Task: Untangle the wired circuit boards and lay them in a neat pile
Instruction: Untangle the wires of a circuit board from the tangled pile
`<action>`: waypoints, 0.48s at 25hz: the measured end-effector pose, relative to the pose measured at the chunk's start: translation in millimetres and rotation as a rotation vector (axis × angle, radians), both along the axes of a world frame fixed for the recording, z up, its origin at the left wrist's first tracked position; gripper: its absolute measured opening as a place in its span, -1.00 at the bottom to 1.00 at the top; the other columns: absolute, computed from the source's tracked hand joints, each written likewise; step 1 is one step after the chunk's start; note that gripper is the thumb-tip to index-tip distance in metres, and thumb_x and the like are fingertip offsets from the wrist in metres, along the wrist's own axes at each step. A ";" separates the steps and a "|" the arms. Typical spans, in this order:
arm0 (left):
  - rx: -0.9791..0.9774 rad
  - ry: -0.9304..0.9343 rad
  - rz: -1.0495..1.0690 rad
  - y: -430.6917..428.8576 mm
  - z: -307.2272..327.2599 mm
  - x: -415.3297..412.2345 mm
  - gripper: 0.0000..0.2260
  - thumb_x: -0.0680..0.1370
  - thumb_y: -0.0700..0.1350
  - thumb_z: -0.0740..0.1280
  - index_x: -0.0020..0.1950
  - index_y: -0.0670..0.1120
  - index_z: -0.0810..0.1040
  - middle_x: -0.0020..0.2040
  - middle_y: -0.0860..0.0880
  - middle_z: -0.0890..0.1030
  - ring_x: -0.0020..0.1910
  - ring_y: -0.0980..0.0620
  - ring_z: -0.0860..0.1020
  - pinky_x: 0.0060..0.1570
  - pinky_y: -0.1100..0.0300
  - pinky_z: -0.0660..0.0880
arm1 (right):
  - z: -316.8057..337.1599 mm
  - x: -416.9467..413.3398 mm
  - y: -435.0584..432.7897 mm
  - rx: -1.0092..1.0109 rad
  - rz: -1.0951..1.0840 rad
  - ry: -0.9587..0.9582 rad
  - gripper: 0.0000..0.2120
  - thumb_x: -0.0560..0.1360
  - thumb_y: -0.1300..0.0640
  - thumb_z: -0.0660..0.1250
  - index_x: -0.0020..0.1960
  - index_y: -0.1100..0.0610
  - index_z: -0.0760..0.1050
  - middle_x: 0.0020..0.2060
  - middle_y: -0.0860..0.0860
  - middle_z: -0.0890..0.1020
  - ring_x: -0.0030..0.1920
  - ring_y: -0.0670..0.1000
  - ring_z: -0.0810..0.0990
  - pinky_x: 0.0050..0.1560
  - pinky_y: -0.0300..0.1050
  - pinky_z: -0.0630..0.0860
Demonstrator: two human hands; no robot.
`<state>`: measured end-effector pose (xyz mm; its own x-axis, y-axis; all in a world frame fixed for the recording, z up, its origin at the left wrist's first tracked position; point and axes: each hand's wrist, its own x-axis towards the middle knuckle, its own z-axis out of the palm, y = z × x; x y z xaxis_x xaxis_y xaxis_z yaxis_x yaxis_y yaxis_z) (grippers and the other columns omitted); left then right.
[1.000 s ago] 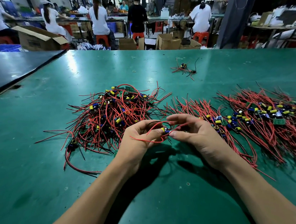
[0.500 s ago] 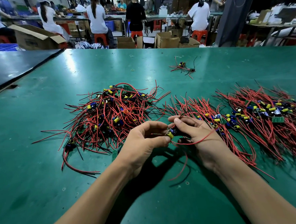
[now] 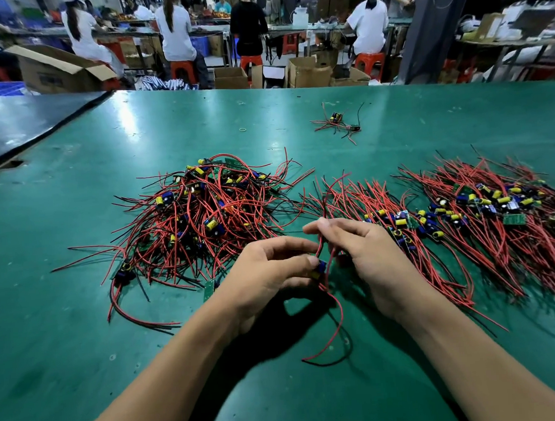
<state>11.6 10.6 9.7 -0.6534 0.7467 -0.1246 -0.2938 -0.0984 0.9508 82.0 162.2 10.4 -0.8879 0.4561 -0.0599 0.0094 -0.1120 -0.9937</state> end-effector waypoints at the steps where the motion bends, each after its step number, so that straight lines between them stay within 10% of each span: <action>1: -0.018 -0.004 -0.022 -0.6 0.4 0.2 -0.87 0.47 -0.38 0.38 -0.04 -0.23 0.66 -0.14 -0.22 0.66 -0.24 -0.07 0.64 -0.20 0.17 0.63 | -0.2 0.6 -0.5 0.002 0.001 0.001 -0.79 0.60 0.03 0.34 -0.03 0.09 0.72 -0.42 -0.07 0.41 -0.42 -0.07 0.31 -0.38 -0.20 0.24; 12: -0.105 0.192 0.041 6.6 -5.8 7.2 -0.87 0.53 -0.32 0.37 -0.11 -0.13 0.67 -0.25 -0.12 0.68 -0.34 0.00 0.60 -0.31 0.22 0.59 | -2.3 -0.1 -17.2 -0.119 0.006 0.039 -0.75 0.59 0.02 0.35 -0.16 0.10 0.71 -0.37 0.00 0.63 -0.42 -0.03 0.57 -0.42 -0.20 0.53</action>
